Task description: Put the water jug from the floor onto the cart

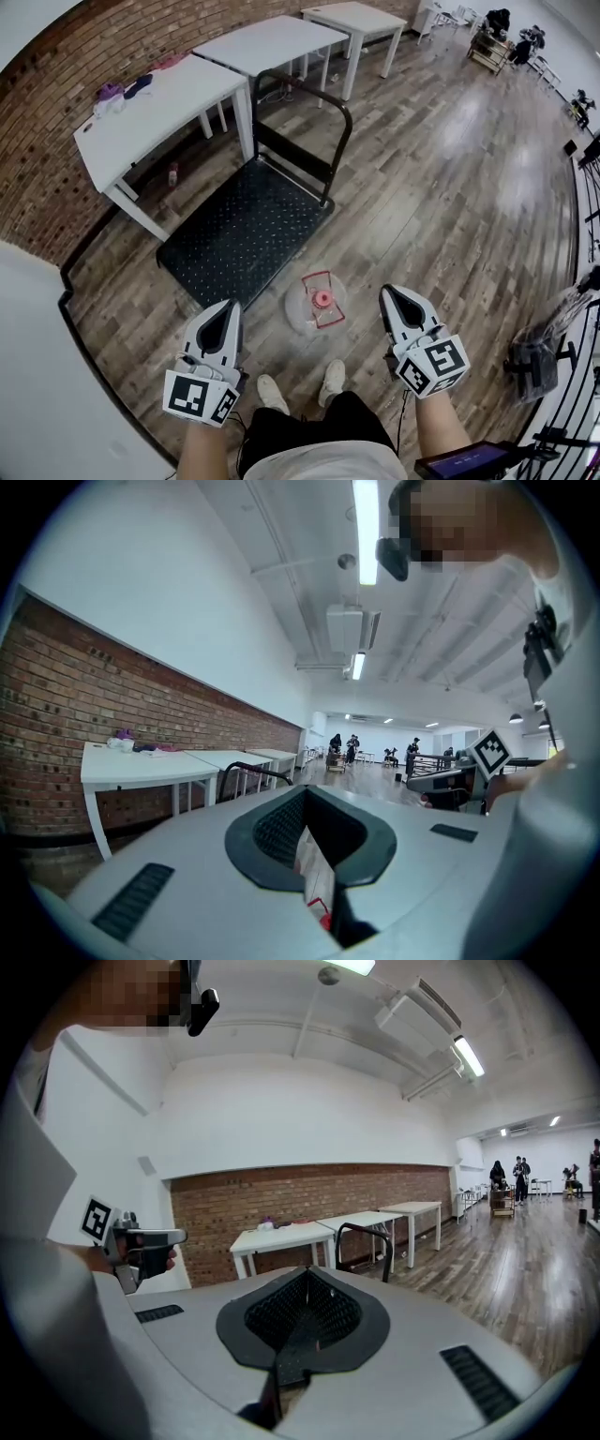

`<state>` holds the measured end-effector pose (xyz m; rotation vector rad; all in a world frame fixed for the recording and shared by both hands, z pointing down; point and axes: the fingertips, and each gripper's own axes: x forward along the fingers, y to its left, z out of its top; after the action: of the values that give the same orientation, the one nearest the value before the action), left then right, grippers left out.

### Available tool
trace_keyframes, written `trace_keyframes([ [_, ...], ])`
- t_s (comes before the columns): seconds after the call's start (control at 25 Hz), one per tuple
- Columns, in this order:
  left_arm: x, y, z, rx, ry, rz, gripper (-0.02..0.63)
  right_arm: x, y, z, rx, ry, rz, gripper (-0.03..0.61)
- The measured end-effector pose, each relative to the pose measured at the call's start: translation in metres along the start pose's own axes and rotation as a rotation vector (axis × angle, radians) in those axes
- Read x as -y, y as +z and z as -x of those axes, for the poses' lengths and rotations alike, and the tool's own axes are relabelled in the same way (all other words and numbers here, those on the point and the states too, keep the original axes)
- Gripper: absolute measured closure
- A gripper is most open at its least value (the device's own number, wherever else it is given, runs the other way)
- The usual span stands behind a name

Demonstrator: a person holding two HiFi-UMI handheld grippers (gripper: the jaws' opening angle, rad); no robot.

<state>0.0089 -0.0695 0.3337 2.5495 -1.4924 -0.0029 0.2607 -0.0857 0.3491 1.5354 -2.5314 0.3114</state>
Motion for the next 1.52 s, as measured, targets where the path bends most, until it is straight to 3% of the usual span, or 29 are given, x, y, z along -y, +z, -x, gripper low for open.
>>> trace_keyframes([
  [0.64,-0.033,-0.125,-0.058,-0.071,0.049,0.032,0.614,0.029,-0.149,-0.098,-0.135,0.084,-0.018,0.569],
  [0.92,-0.031,-0.188,-0.059,-0.099,0.044,0.002,0.614,0.026,-0.236,-0.134,-0.203,0.118,-0.029,0.464],
  [1.16,-0.036,-0.263,-0.062,-0.2,0.046,0.005,0.614,0.03,-0.303,-0.162,-0.263,0.128,0.004,0.383],
  [1.32,-0.037,-0.289,-0.065,-0.228,0.042,-0.011,0.614,0.033,-0.341,-0.172,-0.333,0.153,0.065,0.312],
  [1.52,-0.038,-0.302,-0.068,-0.226,0.033,0.005,0.614,0.035,-0.388,-0.186,-0.441,0.175,0.103,0.274],
])
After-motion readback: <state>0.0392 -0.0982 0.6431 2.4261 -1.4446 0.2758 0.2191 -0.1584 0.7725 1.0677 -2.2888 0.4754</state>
